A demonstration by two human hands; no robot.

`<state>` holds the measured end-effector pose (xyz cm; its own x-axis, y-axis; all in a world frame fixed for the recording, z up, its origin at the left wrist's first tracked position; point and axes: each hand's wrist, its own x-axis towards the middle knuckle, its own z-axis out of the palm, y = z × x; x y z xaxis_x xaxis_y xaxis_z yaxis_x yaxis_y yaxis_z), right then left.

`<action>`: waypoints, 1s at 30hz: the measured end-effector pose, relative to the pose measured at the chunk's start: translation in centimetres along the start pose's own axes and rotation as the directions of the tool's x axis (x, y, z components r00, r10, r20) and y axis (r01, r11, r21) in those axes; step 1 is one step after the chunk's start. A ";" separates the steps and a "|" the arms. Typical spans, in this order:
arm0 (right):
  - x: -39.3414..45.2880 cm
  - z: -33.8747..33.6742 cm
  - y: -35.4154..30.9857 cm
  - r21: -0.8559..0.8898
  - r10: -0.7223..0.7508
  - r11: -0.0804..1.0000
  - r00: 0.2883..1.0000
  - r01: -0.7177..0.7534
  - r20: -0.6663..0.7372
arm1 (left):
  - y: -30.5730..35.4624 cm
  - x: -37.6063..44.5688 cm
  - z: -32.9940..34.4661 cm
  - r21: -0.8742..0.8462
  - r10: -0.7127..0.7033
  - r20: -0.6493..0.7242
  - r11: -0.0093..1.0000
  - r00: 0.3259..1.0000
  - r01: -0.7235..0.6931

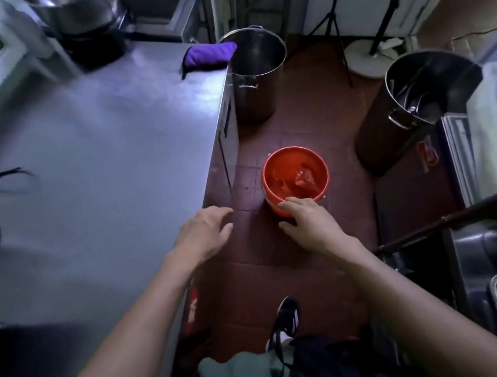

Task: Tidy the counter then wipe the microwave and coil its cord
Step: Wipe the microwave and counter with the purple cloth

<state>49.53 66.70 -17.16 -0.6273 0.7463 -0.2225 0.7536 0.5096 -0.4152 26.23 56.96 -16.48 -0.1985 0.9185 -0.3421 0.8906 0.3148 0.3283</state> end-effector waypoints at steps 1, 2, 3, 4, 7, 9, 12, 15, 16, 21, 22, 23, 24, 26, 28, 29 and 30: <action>0.8 -0.4 0.9 0.008 0.008 1.000 1.000 -0.008 0.007 | 0.4 0.9 -0.1 0.008 -0.005 -0.005 1.000 1.000 0.005; 1.6 -0.7 1.7 0.012 0.011 1.000 1.000 -0.011 0.015 | 0.8 1.7 -0.2 0.019 -0.011 -0.012 1.000 1.000 0.012; 2.4 -1.0 2.4 0.012 0.009 1.000 1.000 -0.010 0.023 | 1.0 2.5 -0.3 0.021 -0.020 -0.017 1.000 1.000 0.020; 3.2 -1.3 3.0 0.012 0.007 1.000 1.000 -0.007 0.030 | 1.2 3.2 -0.5 0.016 -0.029 -0.020 0.999 0.999 0.030; 5.8 -2.1 4.4 0.016 -0.002 1.000 0.999 0.001 0.050 | 1.6 5.4 -1.0 0.002 -0.048 -0.033 0.999 0.998 0.048; 7.9 -2.4 4.7 0.021 -0.016 1.000 0.998 0.015 0.057 | 1.6 6.9 -1.3 -0.009 -0.050 -0.033 0.999 0.998 0.049; 11.7 -2.8 4.4 0.009 -0.039 0.999 0.996 0.039 0.085 | 1.0 9.7 -2.0 -0.035 -0.062 -0.029 0.998 0.998 0.061; 16.3 -3.3 3.7 -0.009 -0.089 0.996 0.991 0.091 0.098 | -0.6 13.2 -3.0 -0.062 -0.097 -0.047 0.994 0.994 0.094; 18.0 -3.6 3.4 -0.020 -0.098 0.995 0.990 0.100 0.101 | -1.3 14.6 -3.4 -0.074 -0.106 -0.052 0.992 0.993 0.102; 25.7 -5.4 1.7 -0.094 -0.093 0.990 0.988 0.105 0.127 | -4.4 21.3 -6.6 -0.147 -0.132 -0.078 0.982 0.988 0.120; 27.2 -5.9 1.5 -0.103 -0.093 0.989 0.987 0.106 0.129 | -4.8 22.4 -7.3 -0.154 -0.132 -0.077 0.981 0.988 0.119; 28.6 -6.3 1.2 -0.109 -0.094 0.988 0.987 0.108 0.127 | -5.2 23.5 -8.0 -0.149 -0.130 -0.075 0.982 0.989 0.118; 29.9 -6.7 1.0 -0.113 -0.094 0.988 0.988 0.109 0.126 | -5.6 24.4 -8.6 -0.141 -0.129 -0.072 0.983 0.989 0.118; 32.4 -7.4 0.4 -0.121 -0.094 0.987 0.987 0.110 0.128 | -6.7 25.9 -10.0 -0.135 -0.137 -0.073 0.983 0.988 0.126; 34.3 -7.7 -0.1 -0.122 -0.100 0.986 0.985 0.118 0.143 | -7.7 27.0 -10.9 -0.129 -0.158 -0.081 0.981 0.984 0.147; 35.2 -7.9 -0.3 -0.120 -0.105 0.985 0.983 0.123 0.151 | -8.3 27.6 -11.3 -0.125 -0.171 -0.084 0.979 0.982 0.159; 36.3 -8.0 -0.6 -0.116 -0.106 0.985 0.981 0.126 0.160 | -8.8 28.4 -11.6 -0.124 -0.181 -0.084 0.978 0.980 0.170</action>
<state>27.93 96.88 -17.95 -0.7271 0.6098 -0.3154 0.6865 0.6457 -0.3344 8.02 83.04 -18.85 -0.3900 0.8633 -0.3204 0.7864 0.4932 0.3718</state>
